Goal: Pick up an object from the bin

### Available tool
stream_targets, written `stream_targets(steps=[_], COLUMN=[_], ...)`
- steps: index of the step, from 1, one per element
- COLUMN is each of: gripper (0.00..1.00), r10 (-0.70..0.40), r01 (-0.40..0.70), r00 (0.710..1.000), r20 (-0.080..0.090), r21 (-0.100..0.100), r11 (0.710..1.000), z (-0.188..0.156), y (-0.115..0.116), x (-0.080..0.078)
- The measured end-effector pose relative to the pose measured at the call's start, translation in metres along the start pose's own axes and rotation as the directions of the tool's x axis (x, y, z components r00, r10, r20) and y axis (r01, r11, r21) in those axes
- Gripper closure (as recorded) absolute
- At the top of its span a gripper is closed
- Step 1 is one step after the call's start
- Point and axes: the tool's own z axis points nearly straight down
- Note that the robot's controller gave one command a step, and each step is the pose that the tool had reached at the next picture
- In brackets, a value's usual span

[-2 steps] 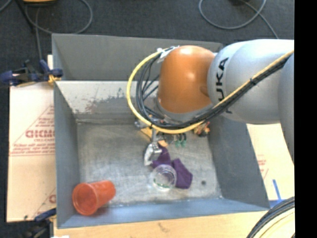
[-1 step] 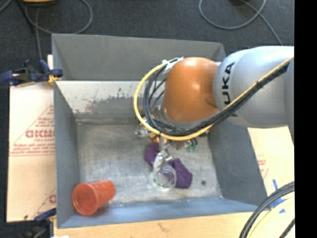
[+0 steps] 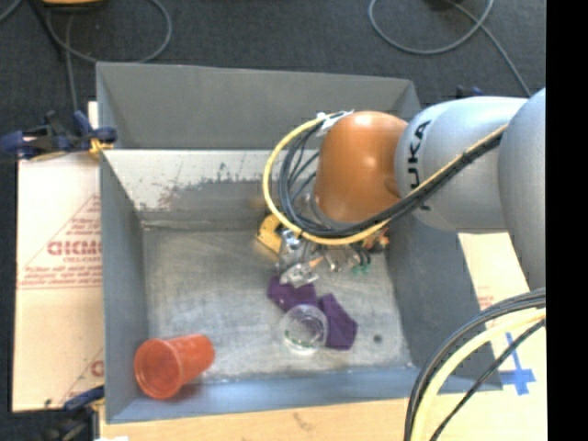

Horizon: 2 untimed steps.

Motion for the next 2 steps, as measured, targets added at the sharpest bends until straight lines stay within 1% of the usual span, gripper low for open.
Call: stream_targets(steps=[1,2], gripper=[1.0,1.0], r10=[0.001,0.013], r01=[-0.001,-0.013], r00=[1.0,1.0], r20=[0.0,-0.007], r21=[0.0,0.0], r11=[1.0,1.0], z=[0.0,-0.049], y=[0.0,0.003], x=[0.0,-0.002])
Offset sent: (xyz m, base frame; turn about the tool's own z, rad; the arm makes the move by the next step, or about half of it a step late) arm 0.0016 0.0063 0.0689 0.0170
